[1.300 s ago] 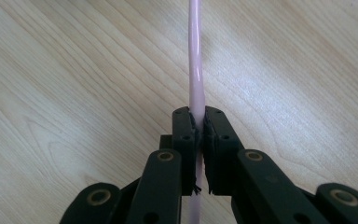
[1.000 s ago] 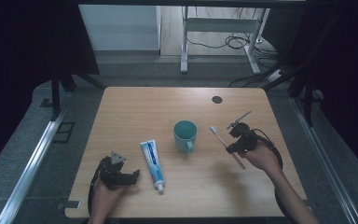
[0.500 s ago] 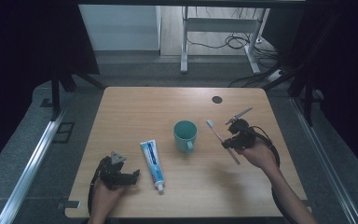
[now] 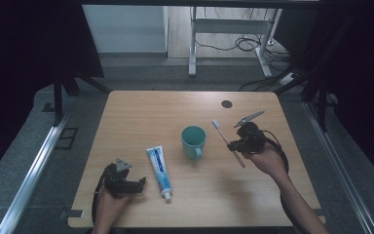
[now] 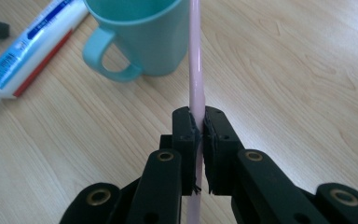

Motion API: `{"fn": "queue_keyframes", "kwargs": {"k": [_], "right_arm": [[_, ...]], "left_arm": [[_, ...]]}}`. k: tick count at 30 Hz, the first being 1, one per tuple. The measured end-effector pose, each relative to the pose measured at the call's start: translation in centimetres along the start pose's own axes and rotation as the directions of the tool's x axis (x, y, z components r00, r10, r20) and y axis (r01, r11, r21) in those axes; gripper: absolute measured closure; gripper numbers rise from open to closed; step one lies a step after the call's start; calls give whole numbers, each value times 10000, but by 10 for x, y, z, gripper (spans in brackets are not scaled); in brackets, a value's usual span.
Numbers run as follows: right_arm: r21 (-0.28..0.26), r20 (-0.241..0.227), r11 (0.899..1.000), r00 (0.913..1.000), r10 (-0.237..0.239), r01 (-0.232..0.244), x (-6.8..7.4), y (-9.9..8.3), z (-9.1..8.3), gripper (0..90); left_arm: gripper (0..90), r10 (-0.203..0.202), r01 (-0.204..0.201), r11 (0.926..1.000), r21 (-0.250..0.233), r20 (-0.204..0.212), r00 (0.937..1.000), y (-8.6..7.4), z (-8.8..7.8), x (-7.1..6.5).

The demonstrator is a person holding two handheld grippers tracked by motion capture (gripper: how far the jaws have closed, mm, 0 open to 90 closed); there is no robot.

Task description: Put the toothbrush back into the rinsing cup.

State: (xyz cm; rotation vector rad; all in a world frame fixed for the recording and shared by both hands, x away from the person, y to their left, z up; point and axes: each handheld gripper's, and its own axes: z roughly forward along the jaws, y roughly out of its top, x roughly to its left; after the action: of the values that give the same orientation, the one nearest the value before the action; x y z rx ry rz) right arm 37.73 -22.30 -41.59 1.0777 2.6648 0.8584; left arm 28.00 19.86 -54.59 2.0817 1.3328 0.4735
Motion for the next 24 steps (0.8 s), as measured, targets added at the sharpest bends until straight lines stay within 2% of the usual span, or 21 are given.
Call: {"fn": "queue_keyframes", "kwargs": {"k": [8,24], "right_arm": [[-491,-175,9986,9996,-217,208,4,5,1,835],[-1330,-479,9909,9985,-247,182,10,18,4,835]], "left_arm": [[11,11,-11,10000,-3,-1,10000,0,0,0],[5,87,-87,10000,12,64,9999,0,0,0]]}}
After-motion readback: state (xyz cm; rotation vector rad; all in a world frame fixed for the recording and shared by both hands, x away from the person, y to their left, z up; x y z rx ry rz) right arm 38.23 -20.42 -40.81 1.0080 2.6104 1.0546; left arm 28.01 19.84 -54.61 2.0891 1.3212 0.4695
